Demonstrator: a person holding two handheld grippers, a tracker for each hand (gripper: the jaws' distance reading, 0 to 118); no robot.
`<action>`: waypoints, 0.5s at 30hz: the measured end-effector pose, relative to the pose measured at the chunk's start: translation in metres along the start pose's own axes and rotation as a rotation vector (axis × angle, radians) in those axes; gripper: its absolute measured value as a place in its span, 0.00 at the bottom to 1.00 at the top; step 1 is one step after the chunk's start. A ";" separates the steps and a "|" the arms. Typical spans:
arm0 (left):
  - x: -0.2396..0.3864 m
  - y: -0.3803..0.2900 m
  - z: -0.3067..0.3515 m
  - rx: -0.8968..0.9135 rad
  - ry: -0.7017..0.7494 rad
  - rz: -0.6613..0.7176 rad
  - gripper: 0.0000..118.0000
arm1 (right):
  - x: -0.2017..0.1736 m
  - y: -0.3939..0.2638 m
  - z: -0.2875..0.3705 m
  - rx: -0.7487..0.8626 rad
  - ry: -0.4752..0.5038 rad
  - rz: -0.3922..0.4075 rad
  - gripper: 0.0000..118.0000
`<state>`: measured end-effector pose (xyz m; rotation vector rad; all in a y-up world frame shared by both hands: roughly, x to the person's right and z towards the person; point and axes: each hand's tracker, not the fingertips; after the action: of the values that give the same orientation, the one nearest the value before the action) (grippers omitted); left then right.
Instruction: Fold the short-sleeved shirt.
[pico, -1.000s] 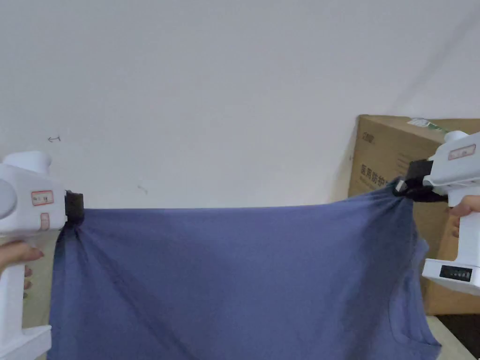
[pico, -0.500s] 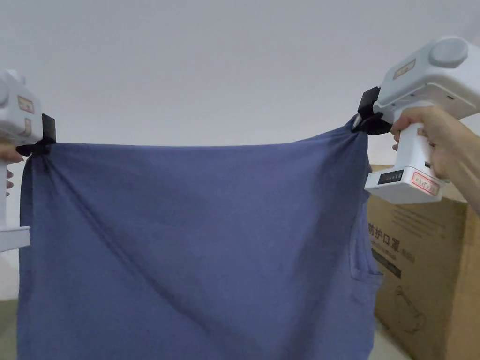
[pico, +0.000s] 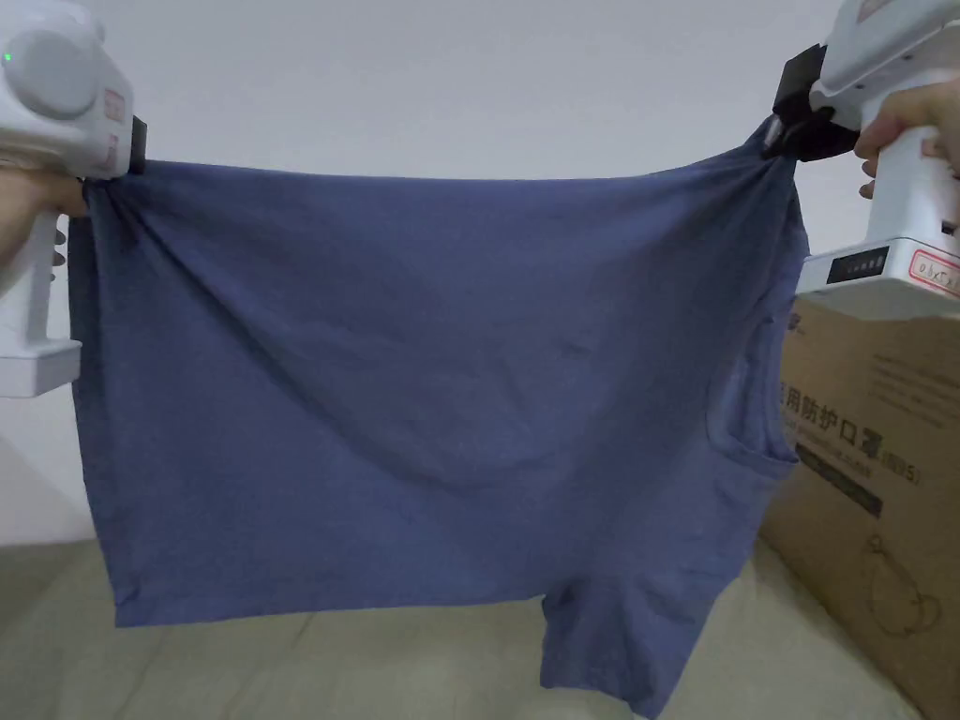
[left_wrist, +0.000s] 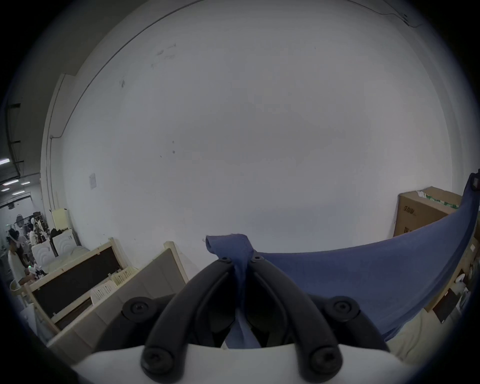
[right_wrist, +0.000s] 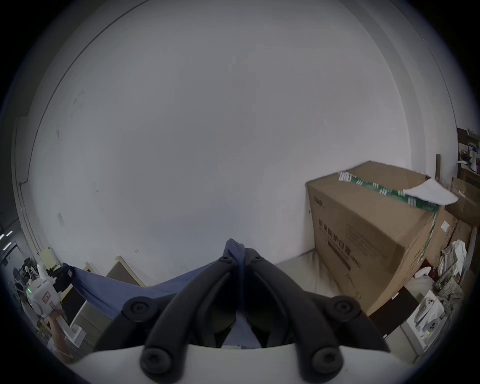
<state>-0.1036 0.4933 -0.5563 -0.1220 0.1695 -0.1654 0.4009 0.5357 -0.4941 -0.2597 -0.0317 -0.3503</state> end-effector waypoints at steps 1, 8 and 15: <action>0.005 -0.017 -0.011 -0.048 0.005 -0.020 0.04 | 0.005 -0.014 -0.014 -0.035 0.002 0.002 0.03; 0.050 -0.211 -0.094 -0.394 -0.041 -0.030 0.04 | 0.063 -0.166 -0.150 -0.346 -0.096 -0.033 0.03; 0.094 -0.419 -0.108 -0.785 -0.086 -0.052 0.04 | 0.134 -0.361 -0.228 -0.722 -0.223 -0.108 0.03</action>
<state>-0.0958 0.0550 -0.6201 -0.9142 0.1380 -0.1374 0.3996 0.1056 -0.6152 -1.0149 -0.1402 -0.4300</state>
